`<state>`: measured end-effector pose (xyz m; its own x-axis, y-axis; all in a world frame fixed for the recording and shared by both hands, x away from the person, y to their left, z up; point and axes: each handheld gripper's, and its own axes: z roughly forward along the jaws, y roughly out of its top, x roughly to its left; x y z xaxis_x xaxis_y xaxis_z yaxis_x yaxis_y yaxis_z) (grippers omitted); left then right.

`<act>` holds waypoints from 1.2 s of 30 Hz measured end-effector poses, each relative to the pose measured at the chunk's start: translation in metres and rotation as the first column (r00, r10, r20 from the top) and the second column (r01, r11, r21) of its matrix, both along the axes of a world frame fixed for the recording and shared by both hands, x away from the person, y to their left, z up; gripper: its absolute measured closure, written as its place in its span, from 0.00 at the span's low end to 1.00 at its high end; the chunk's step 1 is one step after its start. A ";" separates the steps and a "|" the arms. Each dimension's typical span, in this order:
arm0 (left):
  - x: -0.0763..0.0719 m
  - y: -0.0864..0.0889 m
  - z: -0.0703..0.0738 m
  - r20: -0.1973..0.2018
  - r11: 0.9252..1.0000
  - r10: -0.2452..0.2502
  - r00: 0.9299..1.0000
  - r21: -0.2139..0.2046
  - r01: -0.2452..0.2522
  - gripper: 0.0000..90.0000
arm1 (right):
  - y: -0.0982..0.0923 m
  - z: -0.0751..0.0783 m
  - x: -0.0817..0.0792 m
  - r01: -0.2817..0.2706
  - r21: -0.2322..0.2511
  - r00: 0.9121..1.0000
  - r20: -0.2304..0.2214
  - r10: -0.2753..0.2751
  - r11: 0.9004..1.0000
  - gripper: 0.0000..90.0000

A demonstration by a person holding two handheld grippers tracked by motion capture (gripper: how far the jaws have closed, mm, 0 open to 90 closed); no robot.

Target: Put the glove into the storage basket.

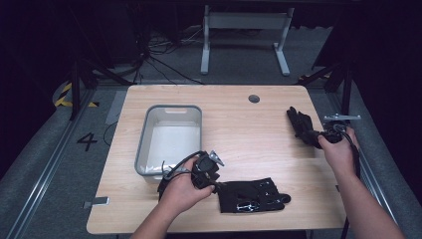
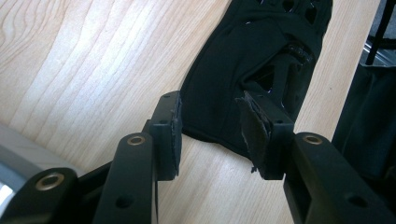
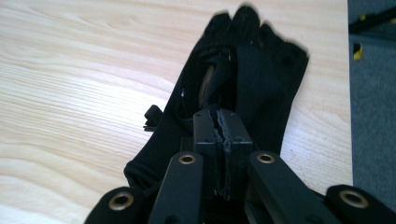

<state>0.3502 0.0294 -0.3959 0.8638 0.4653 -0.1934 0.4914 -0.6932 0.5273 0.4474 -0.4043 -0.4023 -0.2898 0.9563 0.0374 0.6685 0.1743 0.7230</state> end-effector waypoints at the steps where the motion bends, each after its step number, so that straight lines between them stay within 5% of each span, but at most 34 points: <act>1: 0.000 -0.001 0.000 0.003 1.000 -0.005 1.000 -0.001 0.005 0.66 | 0.001 0.004 -0.003 -0.008 0.002 1.000 0.013 0.008 1.000 0.97; 12: 0.003 -0.009 0.000 0.001 1.000 -0.028 1.000 -0.003 0.028 0.66 | 0.024 0.041 -0.053 -0.142 0.058 0.982 0.132 0.134 0.988 0.98; 16: 0.004 -0.011 0.000 0.005 0.999 -0.039 0.999 0.003 0.039 0.65 | 0.043 0.051 -0.078 -0.223 0.065 0.967 0.145 0.211 0.973 0.98; 24: 0.003 -0.011 0.002 0.004 0.999 -0.035 0.999 -0.004 0.035 0.65 | 0.075 0.051 -0.117 -0.368 0.086 0.926 0.126 0.356 0.926 0.98; 33: 0.002 -0.009 0.002 0.006 1.000 -0.028 1.000 -0.004 0.028 0.65 | 0.101 0.034 -0.142 -0.455 0.112 0.890 0.084 0.448 0.884 0.98; 36: 0.002 -0.009 0.002 0.005 1.000 -0.026 1.000 -0.003 0.026 0.65 | 0.106 0.028 -0.148 -0.463 0.105 0.886 0.061 0.459 0.880 0.98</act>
<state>0.3519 0.0205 -0.3939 0.8764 0.4423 -0.1902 0.4707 -0.7037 0.5322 0.2998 -0.2985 -0.3746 -0.7002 0.7039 0.1195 0.5075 0.3729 0.7768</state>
